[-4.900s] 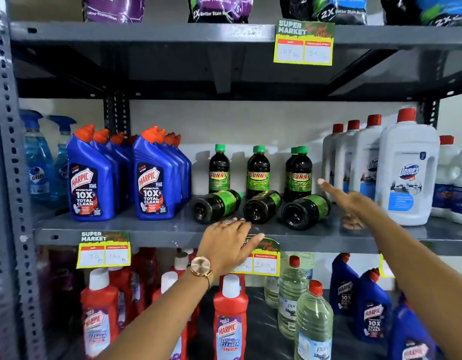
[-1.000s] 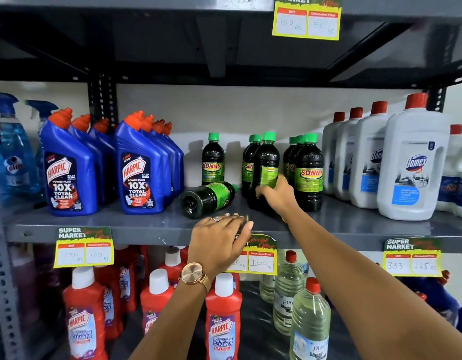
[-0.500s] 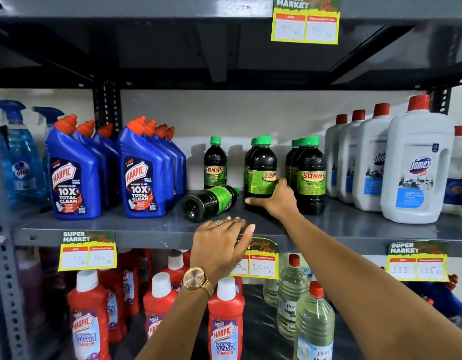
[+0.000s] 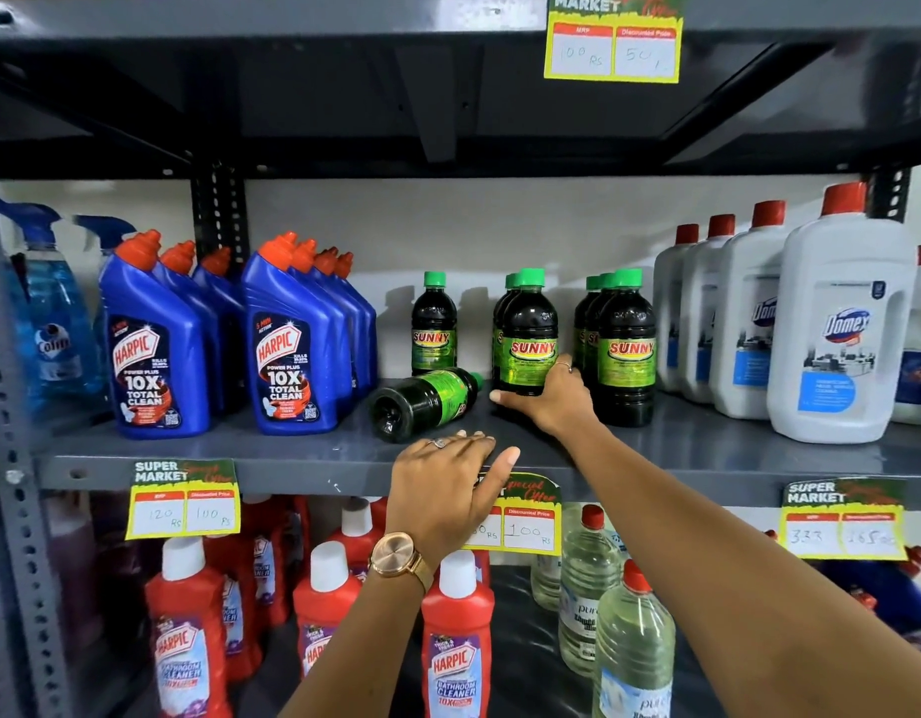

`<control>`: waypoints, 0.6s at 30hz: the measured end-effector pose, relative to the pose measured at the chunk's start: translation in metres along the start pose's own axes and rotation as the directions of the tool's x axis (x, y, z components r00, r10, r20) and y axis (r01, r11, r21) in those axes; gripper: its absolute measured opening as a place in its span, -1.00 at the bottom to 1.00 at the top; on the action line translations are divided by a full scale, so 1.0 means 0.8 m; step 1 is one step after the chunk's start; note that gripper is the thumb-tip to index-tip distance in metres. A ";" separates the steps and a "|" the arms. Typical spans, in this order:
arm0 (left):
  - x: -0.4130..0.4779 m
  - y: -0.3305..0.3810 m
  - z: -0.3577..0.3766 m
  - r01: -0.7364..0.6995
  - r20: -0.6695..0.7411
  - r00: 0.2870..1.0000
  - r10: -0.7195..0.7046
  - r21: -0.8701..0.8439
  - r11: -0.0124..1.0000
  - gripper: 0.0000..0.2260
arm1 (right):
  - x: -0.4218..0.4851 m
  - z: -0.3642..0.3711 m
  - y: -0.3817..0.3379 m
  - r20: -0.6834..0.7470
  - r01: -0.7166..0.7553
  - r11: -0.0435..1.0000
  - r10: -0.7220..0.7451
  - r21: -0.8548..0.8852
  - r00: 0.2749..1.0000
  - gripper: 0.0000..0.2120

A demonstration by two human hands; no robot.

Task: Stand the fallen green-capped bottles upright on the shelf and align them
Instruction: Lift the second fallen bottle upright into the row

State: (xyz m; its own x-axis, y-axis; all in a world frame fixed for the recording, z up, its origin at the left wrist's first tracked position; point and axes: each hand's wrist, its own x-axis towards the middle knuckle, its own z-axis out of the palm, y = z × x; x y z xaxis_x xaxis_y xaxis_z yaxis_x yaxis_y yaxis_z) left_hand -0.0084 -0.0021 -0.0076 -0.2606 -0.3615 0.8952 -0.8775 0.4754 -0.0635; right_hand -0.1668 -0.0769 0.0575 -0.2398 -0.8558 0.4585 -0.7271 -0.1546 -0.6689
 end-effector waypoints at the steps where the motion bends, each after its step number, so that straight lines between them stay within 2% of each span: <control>1: 0.000 0.000 0.000 -0.003 0.003 1.000 0.003 -0.001 1.000 -0.53 | 0.000 -0.001 0.000 0.018 -0.007 0.999 0.006 0.040 1.000 0.00; 5: -0.001 0.000 0.001 -0.006 -0.003 1.000 0.006 -0.006 1.000 -0.51 | 0.005 -0.004 0.007 0.068 -0.014 0.994 0.006 0.110 0.998 -0.20; 11: -0.002 -0.004 0.002 -0.032 0.015 0.999 0.031 0.010 0.999 -0.43 | 0.005 -0.005 0.009 0.087 -0.022 0.990 0.010 0.138 0.996 -0.19; 15: -0.005 -0.013 -0.008 -0.109 0.066 0.991 0.113 -0.059 0.992 -0.50 | -0.002 -0.012 0.006 0.112 -0.101 0.976 0.080 0.193 0.991 -0.20; 17: -0.015 -0.024 -0.019 -0.140 0.038 0.989 0.146 -0.138 0.980 -0.52 | -0.015 -0.020 0.001 0.018 -0.106 0.985 0.105 0.137 0.994 -0.26; 18: -0.022 -0.033 -0.026 -0.135 -0.004 0.991 0.136 -0.161 0.978 -0.55 | -0.023 -0.023 -0.001 -0.075 -0.050 0.998 0.053 0.035 0.996 -0.33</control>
State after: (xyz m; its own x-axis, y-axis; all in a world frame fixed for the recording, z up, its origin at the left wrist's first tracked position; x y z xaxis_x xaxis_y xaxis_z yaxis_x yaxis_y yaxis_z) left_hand 0.0280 0.0086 -0.0128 -0.3759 -0.2903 0.8800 -0.7577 0.6430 -0.1116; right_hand -0.1738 -0.0520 0.0604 -0.3253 -0.8233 0.4651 -0.6913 -0.1285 -0.7111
